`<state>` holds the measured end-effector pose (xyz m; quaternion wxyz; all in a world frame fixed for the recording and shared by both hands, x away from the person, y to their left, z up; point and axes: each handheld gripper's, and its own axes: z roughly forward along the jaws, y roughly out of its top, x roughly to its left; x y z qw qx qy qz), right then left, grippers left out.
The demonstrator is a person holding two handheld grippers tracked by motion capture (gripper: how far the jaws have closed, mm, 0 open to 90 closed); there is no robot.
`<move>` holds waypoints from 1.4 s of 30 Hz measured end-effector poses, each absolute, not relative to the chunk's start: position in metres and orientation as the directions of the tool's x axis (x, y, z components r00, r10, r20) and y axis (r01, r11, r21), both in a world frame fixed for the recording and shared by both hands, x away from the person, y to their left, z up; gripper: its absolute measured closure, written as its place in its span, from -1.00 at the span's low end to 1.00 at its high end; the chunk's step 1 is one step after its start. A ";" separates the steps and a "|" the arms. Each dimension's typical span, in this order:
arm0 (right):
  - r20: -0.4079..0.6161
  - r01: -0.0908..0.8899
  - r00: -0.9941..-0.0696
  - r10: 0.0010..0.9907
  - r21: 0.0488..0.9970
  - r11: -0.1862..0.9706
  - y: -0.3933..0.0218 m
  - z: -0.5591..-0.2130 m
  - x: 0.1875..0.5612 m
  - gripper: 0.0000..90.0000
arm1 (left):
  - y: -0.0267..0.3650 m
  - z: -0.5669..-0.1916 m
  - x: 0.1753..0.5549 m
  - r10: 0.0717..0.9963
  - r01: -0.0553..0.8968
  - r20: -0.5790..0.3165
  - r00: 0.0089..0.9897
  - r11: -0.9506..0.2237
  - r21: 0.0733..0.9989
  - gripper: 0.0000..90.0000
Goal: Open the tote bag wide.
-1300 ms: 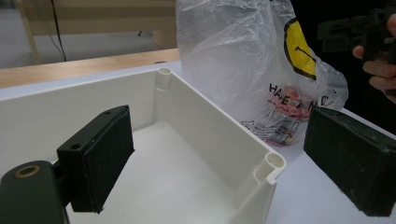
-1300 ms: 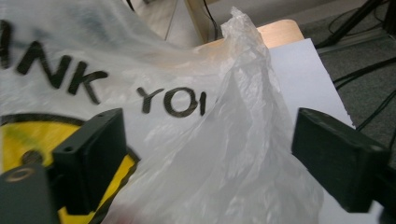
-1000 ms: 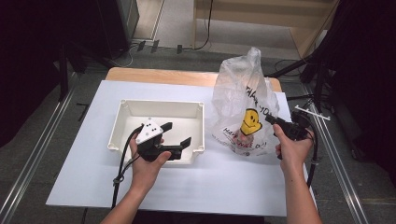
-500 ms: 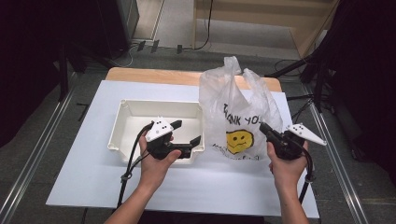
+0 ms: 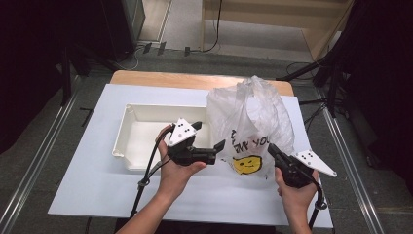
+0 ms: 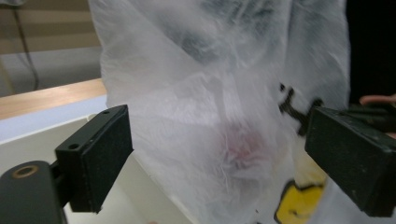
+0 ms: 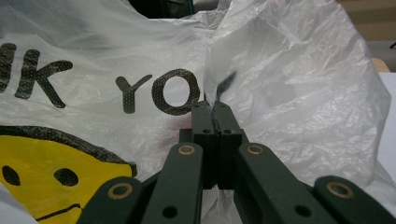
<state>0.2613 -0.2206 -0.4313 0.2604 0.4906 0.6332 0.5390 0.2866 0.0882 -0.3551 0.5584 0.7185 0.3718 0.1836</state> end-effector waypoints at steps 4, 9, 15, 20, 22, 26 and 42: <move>0.171 0.341 -0.400 0.900 0.940 -0.027 -0.214 -0.438 0.256 1.00 | 0.072 -0.347 0.282 0.731 0.316 -0.139 0.668 -0.110 0.942 -0.90; 0.167 0.341 -0.416 0.894 0.940 -0.017 -0.210 -0.441 0.251 1.00 | 0.052 -0.354 0.277 0.698 0.338 -0.101 0.709 -0.210 0.917 -0.89; 0.187 0.347 -0.430 0.883 0.937 -0.029 -0.212 -0.443 0.248 1.00 | 0.061 -0.372 0.286 0.719 0.426 -0.147 0.679 -0.224 0.876 0.16; 0.200 0.369 -0.418 0.886 0.929 -0.035 -0.221 -0.449 0.246 1.00 | 0.074 -0.388 0.291 0.698 0.485 -0.202 0.687 -0.234 0.843 0.97; 0.192 0.382 -0.407 0.893 0.924 -0.025 -0.226 -0.453 0.244 0.99 | 0.076 -0.393 0.290 0.689 0.493 -0.207 0.694 -0.246 0.835 1.00; 0.204 0.390 -0.352 0.914 0.919 -0.055 -0.240 -0.458 0.239 0.79 | 0.078 -0.406 0.282 0.679 0.505 -0.212 0.703 -0.267 0.820 1.00; 0.196 0.312 -0.272 0.942 0.944 -0.107 -0.229 -0.388 0.259 -0.42 | 0.062 -0.447 0.259 0.633 0.517 -0.231 0.739 -0.313 0.797 1.00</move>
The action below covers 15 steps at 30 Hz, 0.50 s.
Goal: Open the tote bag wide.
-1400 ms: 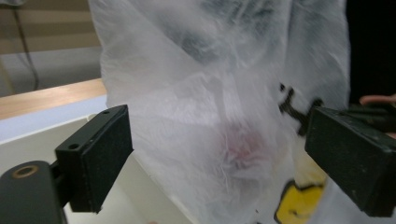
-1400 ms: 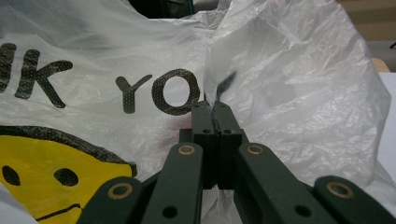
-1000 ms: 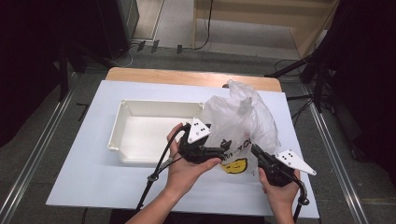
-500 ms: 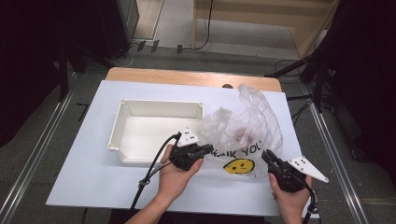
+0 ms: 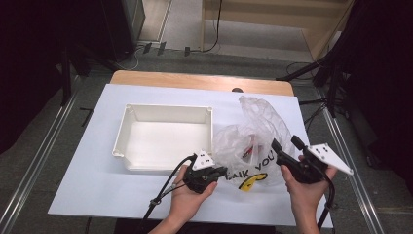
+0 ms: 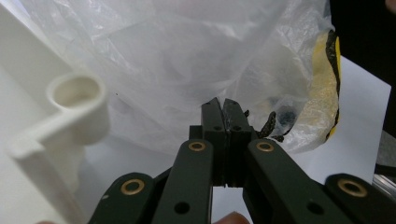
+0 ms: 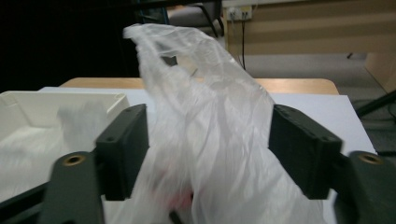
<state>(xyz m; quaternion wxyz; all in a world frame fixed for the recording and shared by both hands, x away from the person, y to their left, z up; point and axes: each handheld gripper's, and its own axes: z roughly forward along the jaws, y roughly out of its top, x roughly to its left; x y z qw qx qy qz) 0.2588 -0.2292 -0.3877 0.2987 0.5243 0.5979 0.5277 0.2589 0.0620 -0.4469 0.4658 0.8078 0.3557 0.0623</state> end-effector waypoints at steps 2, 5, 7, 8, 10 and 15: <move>0.196 0.352 -0.264 0.944 0.931 -0.095 -0.224 -0.382 0.272 -0.48 | 0.060 -0.452 0.258 0.629 0.524 -0.233 0.741 -0.325 0.788 1.00; 0.179 0.399 -0.283 0.942 0.915 -0.054 -0.213 -0.380 0.289 -0.43 | 0.058 -0.459 0.255 0.629 0.533 -0.234 0.741 -0.340 0.775 1.00; 0.171 0.429 -0.286 0.943 0.903 -0.034 -0.207 -0.384 0.299 -0.17 | 0.058 -0.462 0.254 0.630 0.540 -0.237 0.740 -0.345 0.768 1.00; 0.165 0.433 -0.290 0.943 0.901 -0.025 -0.205 -0.386 0.301 -0.09 | 0.058 -0.463 0.254 0.628 0.538 -0.235 0.742 -0.349 0.767 1.00; 0.148 0.444 -0.263 0.953 0.896 -0.017 -0.202 -0.391 0.303 0.20 | 0.057 -0.465 0.254 0.626 0.542 -0.238 0.742 -0.352 0.763 1.00; 0.193 0.457 -0.242 0.951 0.887 -0.064 -0.216 -0.406 0.302 0.81 | 0.059 -0.472 0.254 0.635 0.549 -0.234 0.737 -0.359 0.755 1.00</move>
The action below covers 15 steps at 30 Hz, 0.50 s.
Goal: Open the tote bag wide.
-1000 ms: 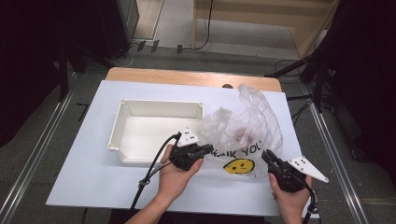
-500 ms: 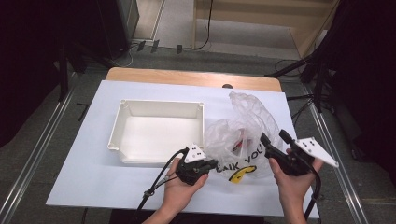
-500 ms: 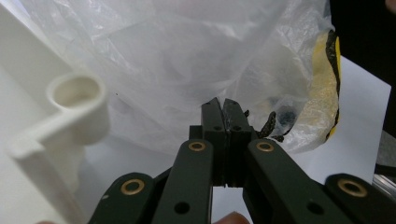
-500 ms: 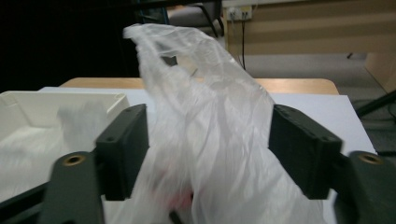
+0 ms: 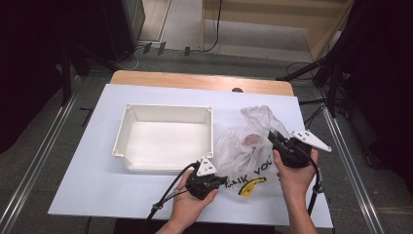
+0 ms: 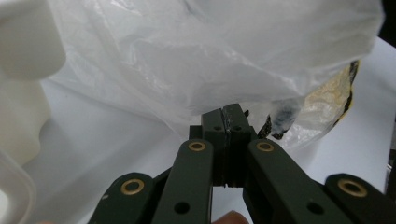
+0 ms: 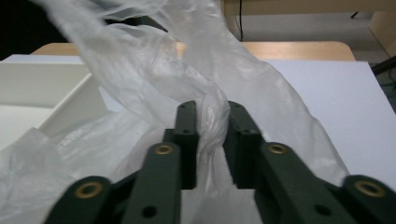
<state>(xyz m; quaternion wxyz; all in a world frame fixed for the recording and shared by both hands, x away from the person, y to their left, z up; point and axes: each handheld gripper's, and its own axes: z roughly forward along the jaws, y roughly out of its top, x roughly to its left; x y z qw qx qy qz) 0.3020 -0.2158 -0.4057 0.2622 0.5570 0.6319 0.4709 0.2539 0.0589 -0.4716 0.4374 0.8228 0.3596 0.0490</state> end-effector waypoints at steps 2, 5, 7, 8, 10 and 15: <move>0.201 0.463 -0.226 0.953 0.883 -0.077 -0.223 -0.412 0.301 0.89 | 0.060 -0.475 0.254 0.637 0.562 -0.252 0.728 -0.345 0.752 1.00; 0.227 0.483 -0.187 0.956 0.869 -0.112 -0.237 -0.427 0.296 0.93 | 0.064 -0.475 0.253 0.644 0.570 -0.268 0.717 -0.319 0.757 1.00; 0.240 0.502 -0.169 0.956 0.856 -0.126 -0.246 -0.438 0.292 0.93 | 0.065 -0.476 0.253 0.645 0.573 -0.272 0.714 -0.316 0.756 1.00; 0.249 0.513 -0.161 0.955 0.848 -0.135 -0.249 -0.442 0.290 0.93 | 0.066 -0.476 0.252 0.645 0.573 -0.270 0.715 -0.320 0.754 1.00; 0.256 0.538 -0.149 0.955 0.831 -0.139 -0.258 -0.456 0.285 0.94 | 0.065 -0.477 0.251 0.649 0.570 -0.263 0.714 -0.319 0.757 1.00; 0.250 0.620 -0.151 0.956 0.777 -0.105 -0.271 -0.486 0.277 0.94 | 0.065 -0.477 0.248 0.672 0.555 -0.235 0.702 -0.309 0.772 1.00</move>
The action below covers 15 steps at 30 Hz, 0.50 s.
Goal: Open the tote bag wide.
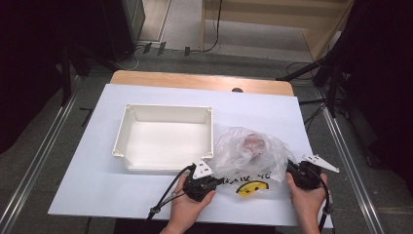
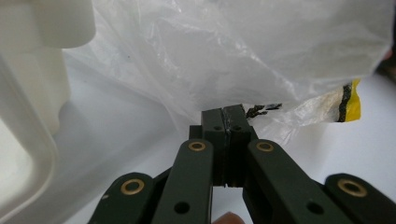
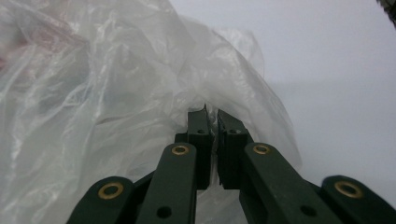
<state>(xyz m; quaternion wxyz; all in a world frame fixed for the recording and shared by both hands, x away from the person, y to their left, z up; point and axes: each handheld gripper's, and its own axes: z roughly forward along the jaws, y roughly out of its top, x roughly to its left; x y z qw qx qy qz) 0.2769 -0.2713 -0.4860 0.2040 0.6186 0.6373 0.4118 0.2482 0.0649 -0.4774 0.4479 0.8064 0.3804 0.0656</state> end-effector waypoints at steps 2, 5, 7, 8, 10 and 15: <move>0.281 0.620 -0.149 0.948 0.773 -0.132 -0.274 -0.489 0.275 0.84 | 0.064 -0.478 0.247 0.677 0.550 -0.228 0.700 -0.307 0.777 1.00; 0.273 0.574 -0.194 0.942 0.811 -0.117 -0.275 -0.482 0.268 0.45 | 0.065 -0.478 0.248 0.675 0.554 -0.236 0.699 -0.303 0.776 1.00; 0.254 0.549 -0.212 0.944 0.830 -0.100 -0.275 -0.475 0.262 0.22 | 0.066 -0.478 0.249 0.673 0.562 -0.251 0.696 -0.292 0.774 1.00; 0.243 0.536 -0.215 0.946 0.839 -0.093 -0.275 -0.470 0.258 0.14 | 0.067 -0.478 0.249 0.673 0.564 -0.254 0.694 -0.291 0.772 1.00; 0.227 0.507 -0.221 0.948 0.858 -0.088 -0.277 -0.461 0.250 0.01 | 0.067 -0.478 0.249 0.671 0.567 -0.261 0.694 -0.285 0.773 1.00; 0.212 0.449 -0.230 0.950 0.889 -0.089 -0.284 -0.437 0.235 -0.10 | 0.067 -0.478 0.248 0.672 0.557 -0.252 0.697 -0.284 0.781 1.00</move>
